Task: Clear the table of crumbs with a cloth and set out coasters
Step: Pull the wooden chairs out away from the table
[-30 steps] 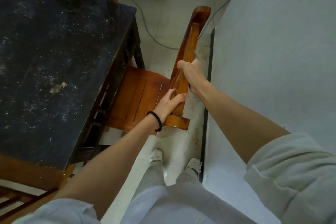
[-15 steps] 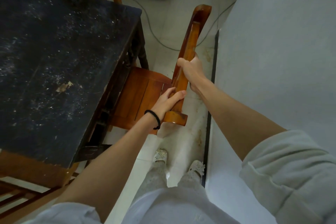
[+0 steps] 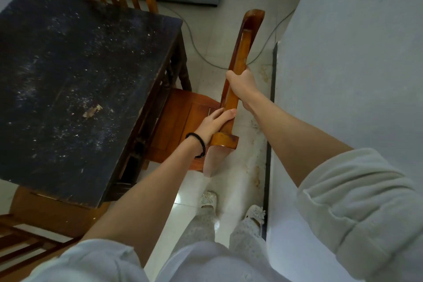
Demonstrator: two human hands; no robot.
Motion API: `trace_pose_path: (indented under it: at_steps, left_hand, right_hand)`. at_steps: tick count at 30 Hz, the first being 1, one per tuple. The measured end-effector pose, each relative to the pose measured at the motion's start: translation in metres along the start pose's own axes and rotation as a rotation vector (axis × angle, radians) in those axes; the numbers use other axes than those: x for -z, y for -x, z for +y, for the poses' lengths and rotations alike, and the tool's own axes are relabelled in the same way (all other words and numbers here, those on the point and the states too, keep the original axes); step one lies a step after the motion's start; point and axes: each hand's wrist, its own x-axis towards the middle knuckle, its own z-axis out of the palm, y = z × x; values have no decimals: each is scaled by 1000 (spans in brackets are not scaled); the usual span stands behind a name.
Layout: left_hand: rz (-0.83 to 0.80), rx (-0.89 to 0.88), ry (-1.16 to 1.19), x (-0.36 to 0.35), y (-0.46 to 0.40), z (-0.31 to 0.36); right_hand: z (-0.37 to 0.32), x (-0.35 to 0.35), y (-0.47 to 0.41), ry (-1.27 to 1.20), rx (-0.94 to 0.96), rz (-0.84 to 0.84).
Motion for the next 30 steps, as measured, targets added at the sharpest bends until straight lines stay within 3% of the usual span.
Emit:
trace_pose_path:
  at_steps: [4, 9, 14, 16, 21, 27, 30]
  left_hand:
    - [-33, 4, -125, 1, 9, 7]
    - [59, -41, -309, 27, 24, 0]
    - [356, -80, -635, 79, 44, -26]
    - [434, -39, -734, 98, 56, -38]
    - [630, 65, -766, 141, 113, -86]
    - [784, 178, -667, 147, 221, -188]
    - [884, 240, -594, 143, 279, -236]
  right_hand:
    - [6, -3, 19, 101, 33, 74]
    - [13, -3, 60, 229, 56, 52]
    - [-2, -22, 115, 874, 394, 93]
    - [-9, -39, 134, 963, 499, 3]
    - [9, -95, 183, 889, 557, -358]
    - [84, -142, 231, 998, 482, -719]
    - [112, -168, 271, 1046, 526, -820]
